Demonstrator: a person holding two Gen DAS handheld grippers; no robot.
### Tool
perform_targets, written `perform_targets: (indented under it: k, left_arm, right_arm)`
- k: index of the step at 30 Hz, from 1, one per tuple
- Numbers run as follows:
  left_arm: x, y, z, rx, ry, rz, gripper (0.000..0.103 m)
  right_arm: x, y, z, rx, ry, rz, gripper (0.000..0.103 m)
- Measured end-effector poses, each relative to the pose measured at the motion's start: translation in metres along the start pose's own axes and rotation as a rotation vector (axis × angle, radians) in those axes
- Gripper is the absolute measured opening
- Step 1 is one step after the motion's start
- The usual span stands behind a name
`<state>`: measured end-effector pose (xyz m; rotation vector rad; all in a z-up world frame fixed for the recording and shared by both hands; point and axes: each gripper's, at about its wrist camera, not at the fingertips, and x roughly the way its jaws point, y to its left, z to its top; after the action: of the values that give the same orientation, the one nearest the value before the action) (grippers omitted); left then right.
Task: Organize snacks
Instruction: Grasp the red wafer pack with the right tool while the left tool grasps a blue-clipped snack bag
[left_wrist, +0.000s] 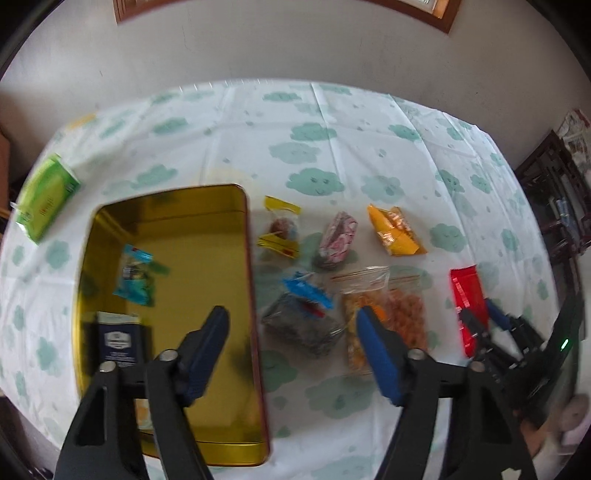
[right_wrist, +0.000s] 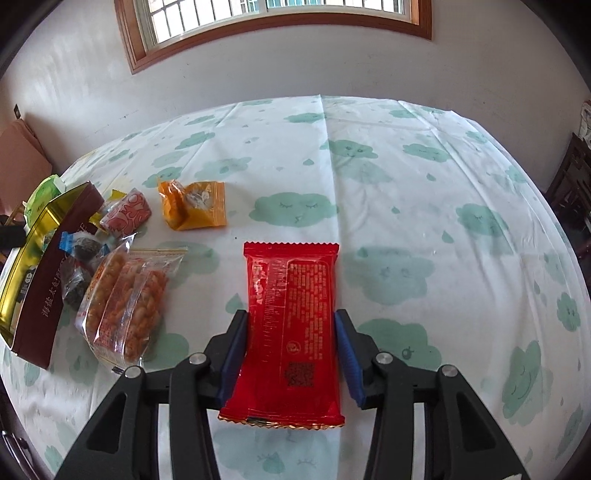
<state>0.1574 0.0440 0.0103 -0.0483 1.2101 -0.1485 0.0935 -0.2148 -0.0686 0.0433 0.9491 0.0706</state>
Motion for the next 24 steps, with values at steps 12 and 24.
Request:
perform_targets:
  k: [12, 24]
  left_arm:
    - [0.036, -0.008, 0.029, -0.031, 0.111, -0.033, 0.056]
    - [0.064, -0.010, 0.036, -0.010, 0.139, 0.035, 0.042]
  right_arm:
    - [-0.002, 0.001, -0.007, -0.007, -0.046, -0.001, 0.047]
    - [-0.004, 0.001, -0.011, -0.006, -0.076, 0.010, 0.048]
